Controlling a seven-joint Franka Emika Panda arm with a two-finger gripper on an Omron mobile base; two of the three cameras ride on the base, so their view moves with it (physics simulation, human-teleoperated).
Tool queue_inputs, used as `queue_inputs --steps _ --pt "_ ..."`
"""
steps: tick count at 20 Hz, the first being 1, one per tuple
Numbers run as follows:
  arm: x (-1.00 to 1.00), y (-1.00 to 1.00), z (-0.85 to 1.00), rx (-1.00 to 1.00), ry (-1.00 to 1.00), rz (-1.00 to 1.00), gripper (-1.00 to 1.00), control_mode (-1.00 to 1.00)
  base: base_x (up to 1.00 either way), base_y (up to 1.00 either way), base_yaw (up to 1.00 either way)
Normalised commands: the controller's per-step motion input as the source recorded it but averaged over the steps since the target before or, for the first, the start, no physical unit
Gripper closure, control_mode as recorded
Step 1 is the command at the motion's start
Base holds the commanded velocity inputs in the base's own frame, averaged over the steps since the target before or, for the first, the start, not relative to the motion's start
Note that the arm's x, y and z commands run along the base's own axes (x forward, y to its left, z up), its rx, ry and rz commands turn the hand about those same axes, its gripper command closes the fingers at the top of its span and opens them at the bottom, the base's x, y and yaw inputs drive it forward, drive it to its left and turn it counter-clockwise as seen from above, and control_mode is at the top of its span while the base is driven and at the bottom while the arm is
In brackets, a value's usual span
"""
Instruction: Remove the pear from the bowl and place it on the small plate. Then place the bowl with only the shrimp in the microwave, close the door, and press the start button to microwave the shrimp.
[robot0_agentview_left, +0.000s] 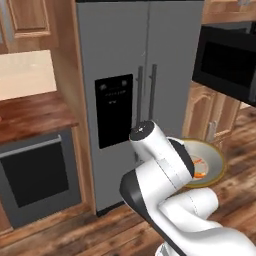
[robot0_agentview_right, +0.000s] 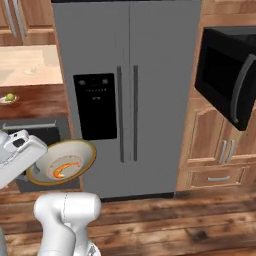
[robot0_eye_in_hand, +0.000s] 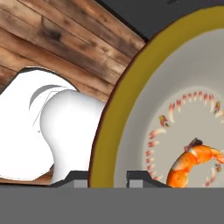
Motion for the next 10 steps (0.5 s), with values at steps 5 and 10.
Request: queue_inputs --steps 5,10 --pt "0.0 0.0 0.0 0.0 0.0 0.0 1.0 1.0 0.19 -1.0 -0.21" --pt "0.0 0.0 0.0 0.0 0.0 0.0 1.0 1.0 0.26 -1.0 -0.2"
